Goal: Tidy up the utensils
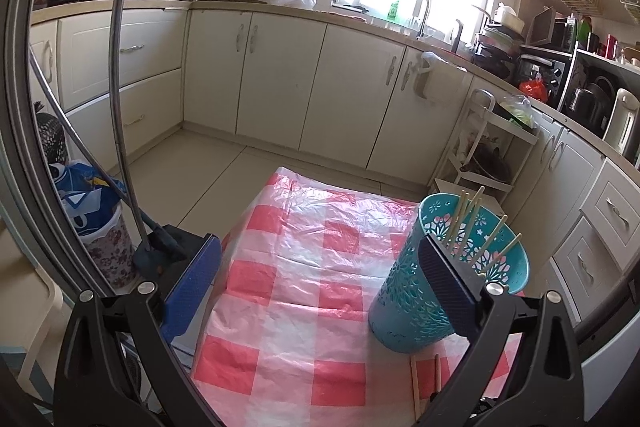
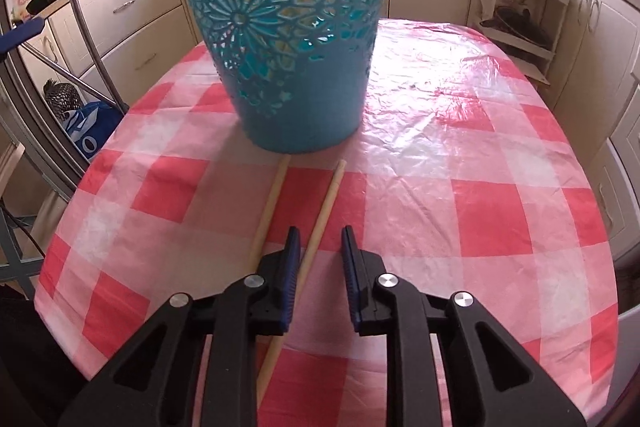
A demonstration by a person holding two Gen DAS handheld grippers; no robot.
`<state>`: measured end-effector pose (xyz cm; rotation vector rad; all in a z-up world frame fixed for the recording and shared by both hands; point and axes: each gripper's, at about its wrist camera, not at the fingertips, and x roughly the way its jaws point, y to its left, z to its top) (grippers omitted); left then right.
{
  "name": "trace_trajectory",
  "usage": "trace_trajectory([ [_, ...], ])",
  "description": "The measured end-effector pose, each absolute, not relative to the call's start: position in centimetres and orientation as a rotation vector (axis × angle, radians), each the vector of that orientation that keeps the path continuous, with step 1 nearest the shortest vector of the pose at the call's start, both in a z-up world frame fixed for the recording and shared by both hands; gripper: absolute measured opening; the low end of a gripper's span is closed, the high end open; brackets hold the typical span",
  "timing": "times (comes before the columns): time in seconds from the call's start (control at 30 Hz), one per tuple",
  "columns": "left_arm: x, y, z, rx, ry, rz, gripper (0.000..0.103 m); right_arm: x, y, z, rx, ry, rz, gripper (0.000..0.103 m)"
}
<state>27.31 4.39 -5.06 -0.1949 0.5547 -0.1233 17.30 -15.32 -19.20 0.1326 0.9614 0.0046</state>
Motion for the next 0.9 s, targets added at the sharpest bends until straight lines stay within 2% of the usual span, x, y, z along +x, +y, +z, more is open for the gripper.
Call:
trace_trajectory([
  [0.13, 27.4, 3.8, -5.6, -0.153, 0.592, -0.157, 0.095, 17.0, -15.4, -19.2, 0.088, 0.975, 0.008, 0.012],
  [0.27, 26.8, 1.6, -7.8, -0.027, 0.676, -0.247, 0.095, 16.2, -17.0, -19.1, 0.092, 0.987, 0.002, 0.010],
  [0.47, 24.9, -2.8, -13.6, 0.053, 0.840, -0.360, 0.094, 14.8, -19.1, -19.1, 0.170, 0.965, -0.001, 0.009],
  [0.6, 24.3, -5.9, -16.4, 0.134, 0.880, -0.366, 0.092, 14.4, -20.0, -19.2, 0.208, 0.949, 0.027, 0.009],
  [0.8, 24.4, -8.5, -18.3, 0.196, 0.913, -0.366, 0.084, 13.9, -20.9, -19.3, 0.245, 0.934, 0.064, 0.009],
  [0.9, 24.7, -9.3, -19.0, 0.220, 0.937, -0.359, 0.069, 13.7, -21.1, -19.3, 0.245, 0.929, 0.077, 0.009],
])
